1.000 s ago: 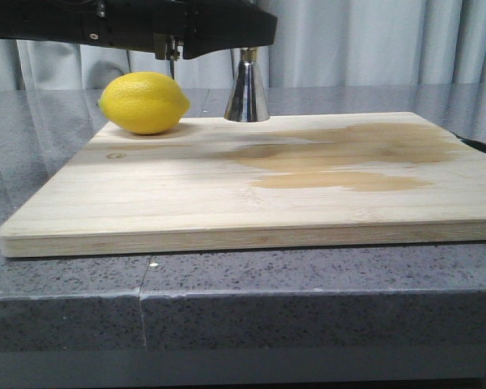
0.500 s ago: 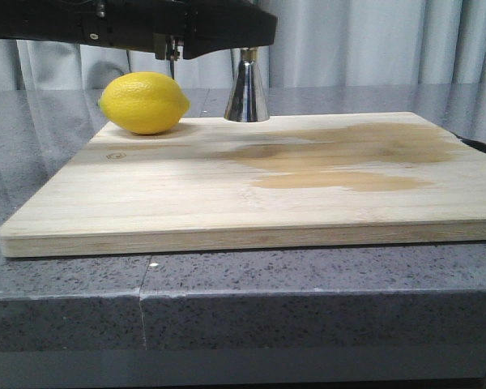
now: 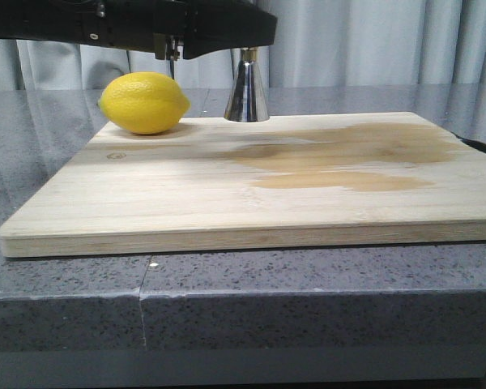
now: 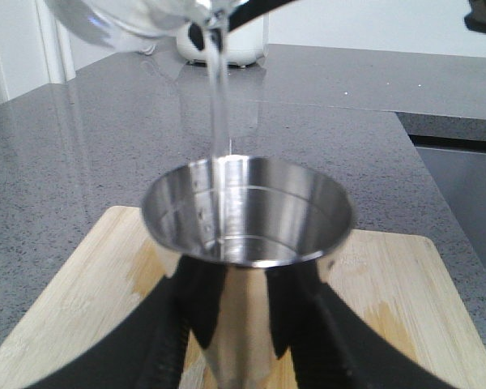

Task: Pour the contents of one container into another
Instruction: 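Tilt the beaker with the right gripper, pouring liquid into the jigger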

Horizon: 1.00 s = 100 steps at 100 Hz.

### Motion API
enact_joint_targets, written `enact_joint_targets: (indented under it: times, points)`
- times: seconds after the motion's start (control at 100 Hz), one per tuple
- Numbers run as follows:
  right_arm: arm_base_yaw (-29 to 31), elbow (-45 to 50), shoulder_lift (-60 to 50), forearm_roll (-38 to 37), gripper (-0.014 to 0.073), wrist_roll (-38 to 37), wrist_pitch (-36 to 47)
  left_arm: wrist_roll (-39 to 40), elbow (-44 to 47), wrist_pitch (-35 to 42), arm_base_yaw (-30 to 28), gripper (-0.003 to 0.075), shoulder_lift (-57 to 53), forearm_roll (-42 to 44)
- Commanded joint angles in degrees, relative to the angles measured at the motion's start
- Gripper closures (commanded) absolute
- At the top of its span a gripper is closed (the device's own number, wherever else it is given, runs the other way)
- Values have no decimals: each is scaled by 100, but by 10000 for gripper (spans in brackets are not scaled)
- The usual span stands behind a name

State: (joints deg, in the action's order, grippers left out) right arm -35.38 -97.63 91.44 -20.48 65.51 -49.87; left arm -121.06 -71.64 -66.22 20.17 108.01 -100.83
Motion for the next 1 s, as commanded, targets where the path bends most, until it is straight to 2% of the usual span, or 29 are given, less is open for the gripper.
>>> enact_joint_targets:
  times: [0.0, 0.99]
  points:
    - [-7, -199, -239, -192, 256, 96, 440, 38, -186, -332, 7, 513, -344, -436]
    - [-21, -199, -239, -192, 256, 832, 591, 38, -186, -332, 7, 513, -344, -436]
